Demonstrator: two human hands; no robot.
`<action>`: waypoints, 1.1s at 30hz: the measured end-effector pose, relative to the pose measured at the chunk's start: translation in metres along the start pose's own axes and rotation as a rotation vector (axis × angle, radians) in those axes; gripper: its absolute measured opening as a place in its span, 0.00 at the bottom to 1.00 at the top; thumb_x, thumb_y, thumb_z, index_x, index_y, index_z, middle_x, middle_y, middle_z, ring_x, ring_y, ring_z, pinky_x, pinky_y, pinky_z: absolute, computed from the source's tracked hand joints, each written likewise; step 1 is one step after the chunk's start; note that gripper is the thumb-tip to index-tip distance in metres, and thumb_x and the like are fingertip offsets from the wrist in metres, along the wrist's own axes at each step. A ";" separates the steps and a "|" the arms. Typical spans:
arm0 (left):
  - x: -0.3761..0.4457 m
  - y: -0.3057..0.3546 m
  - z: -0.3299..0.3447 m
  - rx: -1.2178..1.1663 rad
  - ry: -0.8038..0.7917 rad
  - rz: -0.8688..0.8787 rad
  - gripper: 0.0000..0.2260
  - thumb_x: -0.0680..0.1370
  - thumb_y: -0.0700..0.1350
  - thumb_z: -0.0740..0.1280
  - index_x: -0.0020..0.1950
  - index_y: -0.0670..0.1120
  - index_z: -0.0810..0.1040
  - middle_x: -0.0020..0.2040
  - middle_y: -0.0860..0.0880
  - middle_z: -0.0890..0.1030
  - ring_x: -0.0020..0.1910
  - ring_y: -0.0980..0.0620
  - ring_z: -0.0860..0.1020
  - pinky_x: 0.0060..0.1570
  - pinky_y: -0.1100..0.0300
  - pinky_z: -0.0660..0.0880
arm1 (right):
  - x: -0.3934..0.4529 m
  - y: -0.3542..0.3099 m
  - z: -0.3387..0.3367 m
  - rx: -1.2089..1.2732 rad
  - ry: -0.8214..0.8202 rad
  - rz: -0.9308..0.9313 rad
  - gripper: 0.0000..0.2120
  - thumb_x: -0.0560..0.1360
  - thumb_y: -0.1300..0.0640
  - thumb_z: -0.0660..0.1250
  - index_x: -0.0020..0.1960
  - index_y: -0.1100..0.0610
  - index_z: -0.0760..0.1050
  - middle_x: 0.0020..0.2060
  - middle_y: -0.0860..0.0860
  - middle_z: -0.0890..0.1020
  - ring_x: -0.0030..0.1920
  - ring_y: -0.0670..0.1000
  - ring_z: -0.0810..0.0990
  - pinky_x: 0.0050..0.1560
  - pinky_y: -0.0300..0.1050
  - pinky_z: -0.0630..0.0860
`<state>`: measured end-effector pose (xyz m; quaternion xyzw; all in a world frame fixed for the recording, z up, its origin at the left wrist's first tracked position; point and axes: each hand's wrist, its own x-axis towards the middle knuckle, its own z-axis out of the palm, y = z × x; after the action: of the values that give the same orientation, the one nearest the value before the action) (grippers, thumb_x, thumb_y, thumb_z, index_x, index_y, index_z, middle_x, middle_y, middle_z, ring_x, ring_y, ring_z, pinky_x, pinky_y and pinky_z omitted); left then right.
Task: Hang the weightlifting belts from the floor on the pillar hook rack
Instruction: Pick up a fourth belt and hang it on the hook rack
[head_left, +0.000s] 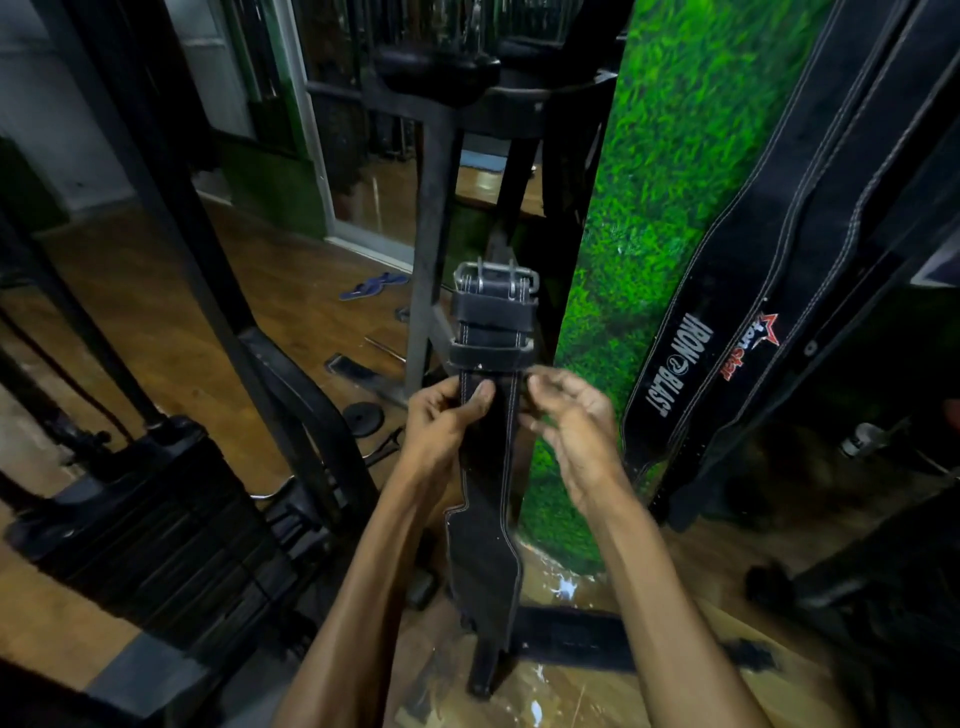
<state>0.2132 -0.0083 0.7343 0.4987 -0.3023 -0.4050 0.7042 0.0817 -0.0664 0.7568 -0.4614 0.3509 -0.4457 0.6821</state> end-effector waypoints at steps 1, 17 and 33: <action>0.000 -0.002 -0.001 0.002 -0.007 0.019 0.08 0.79 0.38 0.70 0.54 0.33 0.83 0.52 0.36 0.84 0.51 0.41 0.79 0.61 0.39 0.74 | 0.001 -0.007 -0.001 0.016 0.045 -0.044 0.06 0.80 0.66 0.67 0.55 0.59 0.80 0.46 0.54 0.84 0.45 0.49 0.82 0.43 0.41 0.80; -0.006 0.002 0.006 0.043 -0.110 0.055 0.16 0.76 0.43 0.72 0.52 0.29 0.80 0.53 0.28 0.82 0.50 0.39 0.78 0.56 0.31 0.75 | 0.031 -0.111 0.022 -0.572 -0.163 -0.241 0.28 0.85 0.38 0.51 0.61 0.54 0.83 0.54 0.42 0.84 0.48 0.27 0.79 0.51 0.34 0.74; 0.008 0.001 0.005 0.041 -0.128 0.123 0.08 0.77 0.42 0.74 0.50 0.37 0.85 0.47 0.40 0.83 0.49 0.46 0.78 0.52 0.47 0.72 | 0.039 -0.115 0.035 -0.528 -0.151 -0.281 0.30 0.84 0.36 0.51 0.57 0.56 0.85 0.49 0.48 0.88 0.46 0.38 0.85 0.53 0.36 0.78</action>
<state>0.2136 -0.0177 0.7365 0.4667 -0.3849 -0.3858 0.6966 0.0939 -0.1117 0.8741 -0.6985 0.3356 -0.3934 0.4947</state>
